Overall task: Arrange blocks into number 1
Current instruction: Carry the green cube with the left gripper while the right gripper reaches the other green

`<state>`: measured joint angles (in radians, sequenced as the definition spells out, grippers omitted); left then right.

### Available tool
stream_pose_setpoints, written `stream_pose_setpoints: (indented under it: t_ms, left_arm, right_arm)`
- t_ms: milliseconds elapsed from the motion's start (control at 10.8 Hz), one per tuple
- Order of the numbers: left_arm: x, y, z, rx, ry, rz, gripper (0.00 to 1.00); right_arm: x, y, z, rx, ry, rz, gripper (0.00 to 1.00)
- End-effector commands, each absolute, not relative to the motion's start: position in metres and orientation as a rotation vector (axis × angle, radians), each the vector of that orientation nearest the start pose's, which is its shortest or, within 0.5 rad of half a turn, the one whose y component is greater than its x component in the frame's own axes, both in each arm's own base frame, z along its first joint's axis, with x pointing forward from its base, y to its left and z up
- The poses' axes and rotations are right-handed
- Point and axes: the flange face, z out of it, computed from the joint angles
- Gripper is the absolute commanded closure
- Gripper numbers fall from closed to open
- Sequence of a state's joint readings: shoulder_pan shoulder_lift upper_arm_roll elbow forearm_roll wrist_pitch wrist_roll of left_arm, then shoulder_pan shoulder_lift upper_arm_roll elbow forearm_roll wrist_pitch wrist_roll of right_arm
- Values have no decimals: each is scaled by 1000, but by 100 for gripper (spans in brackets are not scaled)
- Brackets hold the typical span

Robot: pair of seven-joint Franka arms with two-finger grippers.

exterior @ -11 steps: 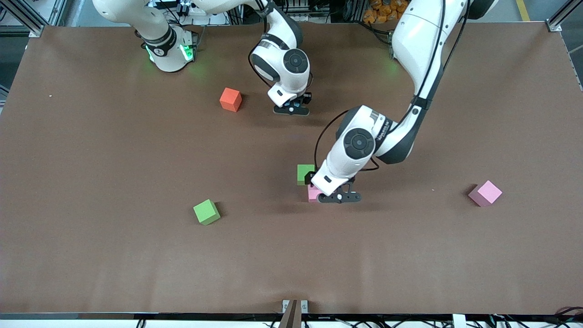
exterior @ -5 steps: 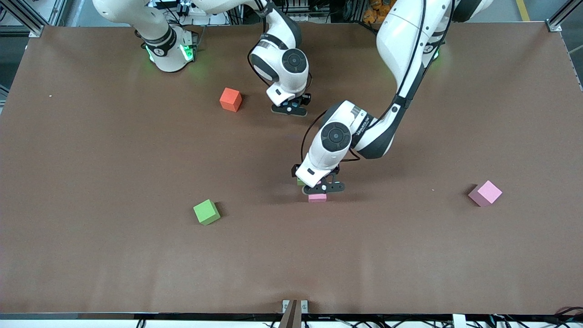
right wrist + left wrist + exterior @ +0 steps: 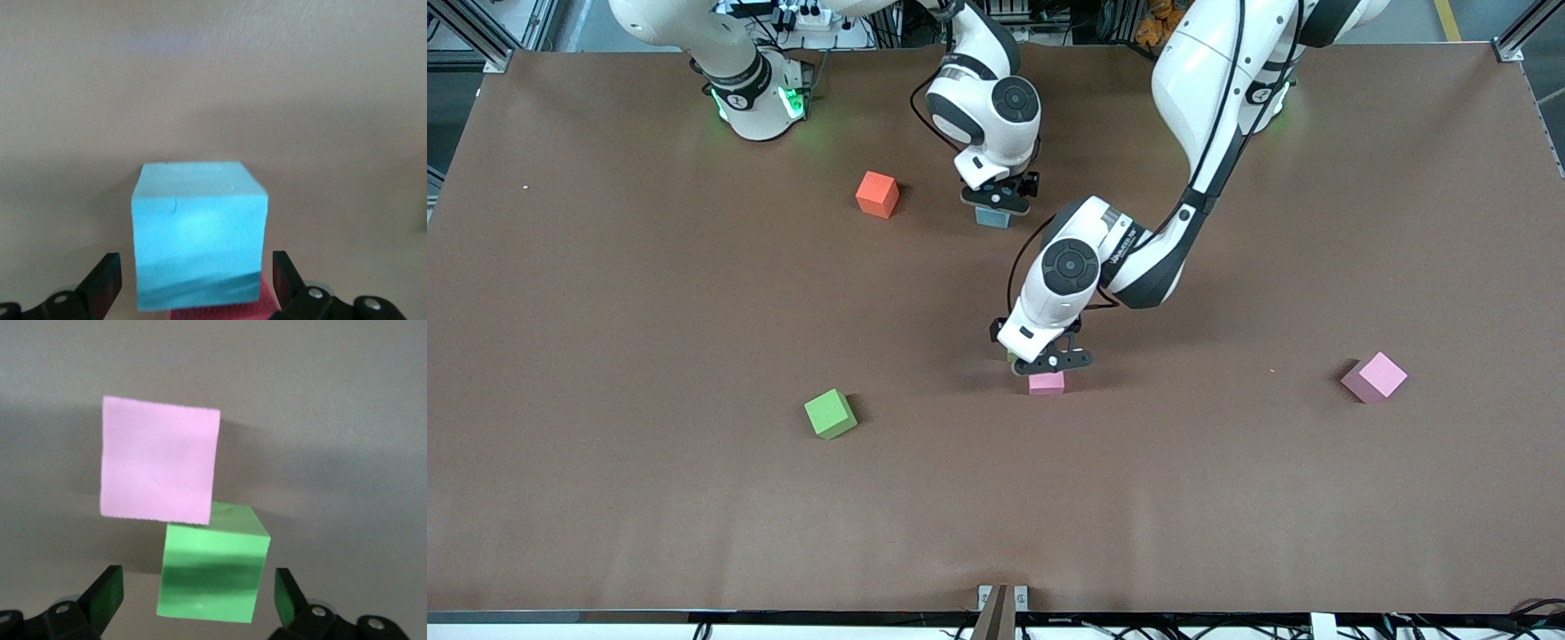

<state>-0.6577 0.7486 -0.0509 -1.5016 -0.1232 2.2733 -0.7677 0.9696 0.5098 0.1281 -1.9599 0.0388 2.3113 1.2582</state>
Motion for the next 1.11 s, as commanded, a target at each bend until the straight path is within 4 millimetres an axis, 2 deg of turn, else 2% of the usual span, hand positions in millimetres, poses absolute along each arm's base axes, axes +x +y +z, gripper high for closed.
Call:
stream_pose_setpoints:
  t_ms: [0, 278, 370, 463, 648, 833, 925, 1018]
  left_arm:
    - [545, -471, 221, -3245, -284, 138, 0]
    - [546, -473, 209, -3248, -271, 133, 0]
    - [547, -473, 208, -3252, -268, 125, 14]
    - [544, -476, 206, -3252, -253, 120, 37]
    - [540, -481, 210, -3254, -260, 117, 100]
    - [519, -501, 221, -3265, -252, 147, 100]
    - [506, -511, 226, -3255, -283, 191, 100]
    - [490, -519, 227, -3230, -230, 217, 100]
  right_arm:
    - [310, 511, 230, -3208, 325, 164, 0]
    - [389, 468, 261, -3149, 317, 123, 0]
    - [414, 452, 267, -3134, 318, 111, 0]
    - [444, 429, 270, -3124, 309, 101, 0]
    - [512, 373, 285, -3098, 162, 46, 0]
    - [571, 314, 297, -3079, 51, -18, 0]
    - [597, 293, 293, -3075, 11, -39, 0]
    - [624, 278, 287, -3088, -99, -85, 0]
